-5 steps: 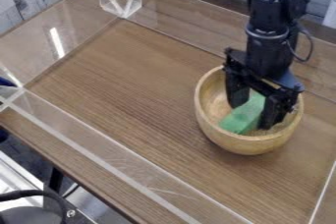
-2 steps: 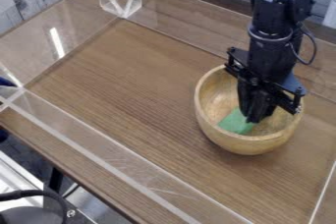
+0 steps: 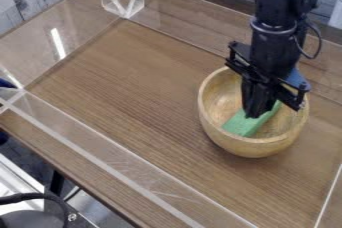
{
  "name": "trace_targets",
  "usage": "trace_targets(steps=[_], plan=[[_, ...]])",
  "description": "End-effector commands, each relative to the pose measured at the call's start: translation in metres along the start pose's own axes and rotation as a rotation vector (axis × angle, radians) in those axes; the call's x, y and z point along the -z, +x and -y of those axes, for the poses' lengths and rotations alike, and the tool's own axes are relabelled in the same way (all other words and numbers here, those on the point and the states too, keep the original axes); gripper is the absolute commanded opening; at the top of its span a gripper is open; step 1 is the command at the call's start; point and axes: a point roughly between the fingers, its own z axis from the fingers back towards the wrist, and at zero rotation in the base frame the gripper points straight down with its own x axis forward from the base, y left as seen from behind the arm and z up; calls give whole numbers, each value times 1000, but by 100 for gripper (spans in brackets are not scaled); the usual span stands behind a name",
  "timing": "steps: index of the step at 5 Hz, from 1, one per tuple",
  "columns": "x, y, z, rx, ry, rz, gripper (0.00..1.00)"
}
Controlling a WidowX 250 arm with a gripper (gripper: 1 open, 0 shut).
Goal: Remove the green block from inside the brown bowl and put it on the table
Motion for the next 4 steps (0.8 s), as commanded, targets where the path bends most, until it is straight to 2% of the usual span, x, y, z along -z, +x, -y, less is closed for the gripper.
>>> trace_targets(steps=[1,2,4], plan=[[-33,8,-6,-9,20,96,0],[-52,8,-15,-37,35,127,0],[-86,5,-51,-133,62,182,0]])
